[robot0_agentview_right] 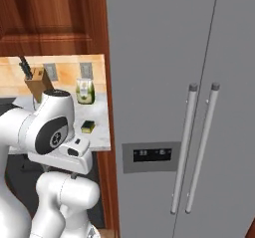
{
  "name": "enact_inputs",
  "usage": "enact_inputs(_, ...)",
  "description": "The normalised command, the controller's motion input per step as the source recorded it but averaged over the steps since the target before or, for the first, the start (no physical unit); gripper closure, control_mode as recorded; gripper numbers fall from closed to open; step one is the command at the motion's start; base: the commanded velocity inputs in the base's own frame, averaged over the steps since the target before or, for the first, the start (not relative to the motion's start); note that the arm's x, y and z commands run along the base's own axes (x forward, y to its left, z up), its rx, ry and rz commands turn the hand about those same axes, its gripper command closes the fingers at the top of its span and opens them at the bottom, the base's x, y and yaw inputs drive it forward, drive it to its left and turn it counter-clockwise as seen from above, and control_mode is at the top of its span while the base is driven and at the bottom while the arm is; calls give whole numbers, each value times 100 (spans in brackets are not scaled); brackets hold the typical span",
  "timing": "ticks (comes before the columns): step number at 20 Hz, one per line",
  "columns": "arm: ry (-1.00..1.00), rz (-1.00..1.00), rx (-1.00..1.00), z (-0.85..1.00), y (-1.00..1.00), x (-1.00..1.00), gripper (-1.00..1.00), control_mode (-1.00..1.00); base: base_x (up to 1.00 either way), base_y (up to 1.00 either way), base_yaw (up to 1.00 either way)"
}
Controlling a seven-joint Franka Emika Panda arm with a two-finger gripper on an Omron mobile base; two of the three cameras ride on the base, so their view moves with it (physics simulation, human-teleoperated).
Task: Place the sponge inside the microwave to prepare for sanitizing.
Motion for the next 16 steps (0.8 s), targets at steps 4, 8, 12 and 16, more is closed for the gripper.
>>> enact_inputs(4, 0, 0, 0, 0, 0, 0, -100, 100, 21, 69, 0)
enact_inputs(8, 0, 0, 0, 0, 0, 0, -100, 100, 14, 67, 0)
enact_inputs(12, 0, 0, 0, 0, 0, 0, -100, 100, 25, 49, 0)
enact_inputs(16, 0, 0, 0, 0, 0, 0, -100, 100, 54, 50, 0)
